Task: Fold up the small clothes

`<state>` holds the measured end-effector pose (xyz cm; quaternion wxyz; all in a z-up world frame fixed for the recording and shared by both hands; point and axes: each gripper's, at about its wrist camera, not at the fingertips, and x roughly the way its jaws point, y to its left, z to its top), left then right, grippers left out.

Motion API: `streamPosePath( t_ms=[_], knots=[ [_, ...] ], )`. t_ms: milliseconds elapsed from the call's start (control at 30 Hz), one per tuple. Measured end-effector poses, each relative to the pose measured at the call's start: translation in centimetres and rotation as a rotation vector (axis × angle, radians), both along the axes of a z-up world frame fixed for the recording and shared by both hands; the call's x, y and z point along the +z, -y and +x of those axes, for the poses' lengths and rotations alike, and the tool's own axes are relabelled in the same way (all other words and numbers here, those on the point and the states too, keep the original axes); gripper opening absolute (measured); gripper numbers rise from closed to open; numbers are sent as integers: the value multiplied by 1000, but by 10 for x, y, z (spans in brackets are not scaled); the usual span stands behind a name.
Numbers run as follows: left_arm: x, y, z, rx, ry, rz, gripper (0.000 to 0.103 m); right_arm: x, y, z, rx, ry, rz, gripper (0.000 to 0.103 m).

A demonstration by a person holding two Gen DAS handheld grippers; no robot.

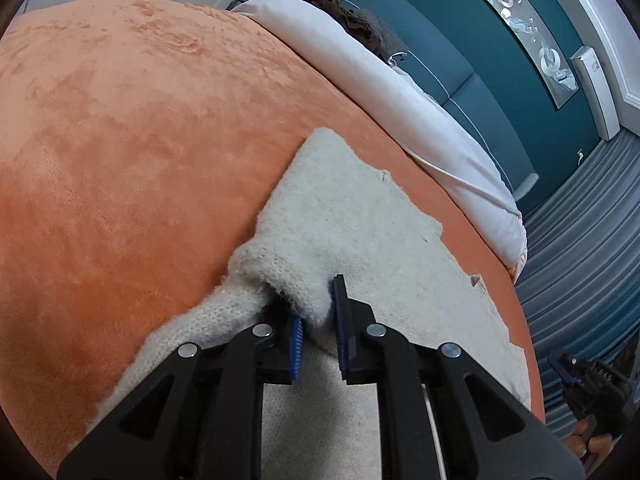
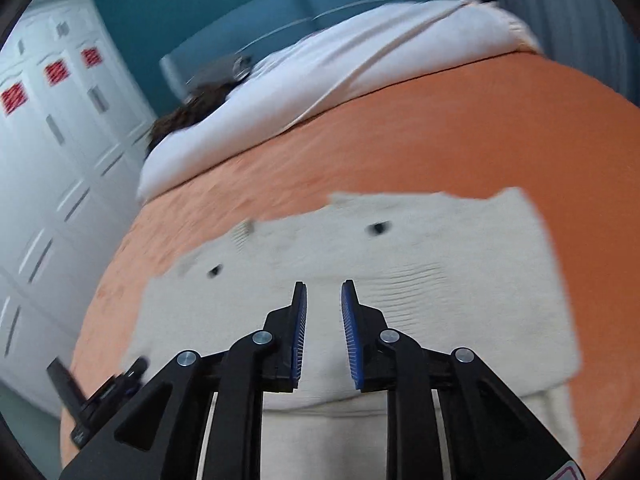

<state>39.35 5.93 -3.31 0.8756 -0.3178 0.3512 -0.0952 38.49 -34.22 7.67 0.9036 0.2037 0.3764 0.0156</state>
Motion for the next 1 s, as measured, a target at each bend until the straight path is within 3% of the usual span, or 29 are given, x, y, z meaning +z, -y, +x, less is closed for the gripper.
streamPosePath(
  t_ms=[100,200,300,367,433,567,633,700,833,900,967,1000],
  knots=[
    [-2,-1,-2,-2,14,-19,12,-16,-88,55,252,-99,-4,16],
    [-4,-4,-3,-5,28,-38,12,-36,-160,100,363,-169,-89,16],
    [-6,-4,-4,-6,40,-43,12,-64,-205,136,388,-261,-155,13],
    [-7,-3,-4,-9,44,-40,12,-76,-227,153,372,-253,-254,9],
    [-8,-2,-4,-13,50,-36,13,-82,-235,165,344,-243,-274,9],
    [-8,-1,-3,-19,56,-37,14,-69,-216,171,297,-209,-206,9],
    [-9,-1,-4,-19,57,-40,14,-51,-199,159,272,-167,-117,10],
    [-8,-1,-4,-19,55,-38,14,-33,-168,119,235,-92,-52,13],
    [-7,0,-4,-18,51,-29,14,-18,-73,18,56,-23,-81,13],
    [-6,2,-3,-17,48,-21,14,-24,-20,-25,-56,-37,-112,13],
    [-6,3,-2,-16,44,-15,14,-43,23,-45,-144,-125,-140,15],
    [-6,3,-1,-16,42,-11,14,-55,43,-53,-169,-164,-128,4]
  ],
)
